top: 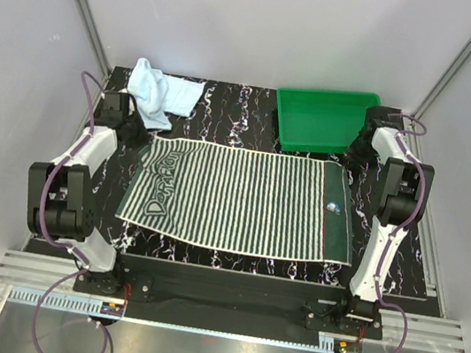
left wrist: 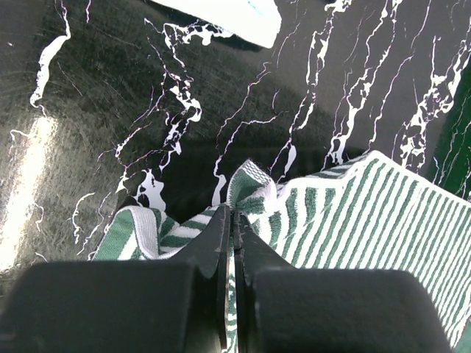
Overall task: Roll the towels
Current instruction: Fold the towel
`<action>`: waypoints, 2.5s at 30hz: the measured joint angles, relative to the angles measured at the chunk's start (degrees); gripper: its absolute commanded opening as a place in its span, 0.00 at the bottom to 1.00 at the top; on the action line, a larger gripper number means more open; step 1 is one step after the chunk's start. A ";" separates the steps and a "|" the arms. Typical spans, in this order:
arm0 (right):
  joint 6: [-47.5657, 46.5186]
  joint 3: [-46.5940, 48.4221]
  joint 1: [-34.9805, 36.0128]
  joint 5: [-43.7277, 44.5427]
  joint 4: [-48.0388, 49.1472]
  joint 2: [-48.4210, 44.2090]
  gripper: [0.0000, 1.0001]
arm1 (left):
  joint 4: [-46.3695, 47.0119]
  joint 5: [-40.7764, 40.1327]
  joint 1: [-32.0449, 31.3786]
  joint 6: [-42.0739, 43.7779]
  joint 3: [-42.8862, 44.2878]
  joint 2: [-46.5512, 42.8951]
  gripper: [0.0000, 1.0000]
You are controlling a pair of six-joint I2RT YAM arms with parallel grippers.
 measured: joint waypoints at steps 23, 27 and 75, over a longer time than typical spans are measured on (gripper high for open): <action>-1.81 -15.32 -0.31 0.87 1.03 -24.35 0.00 | -0.50 2.64 0.39 3.74 -1.05 -7.41 0.00; -1.64 -23.80 -1.29 0.81 2.34 -34.58 0.00 | 0.31 3.21 1.62 3.26 -7.37 -12.92 0.00; 30.03 -68.43 -6.99 9.16 -11.30 -99.30 1.00 | -8.52 -15.15 7.37 -8.39 -33.05 -67.49 0.99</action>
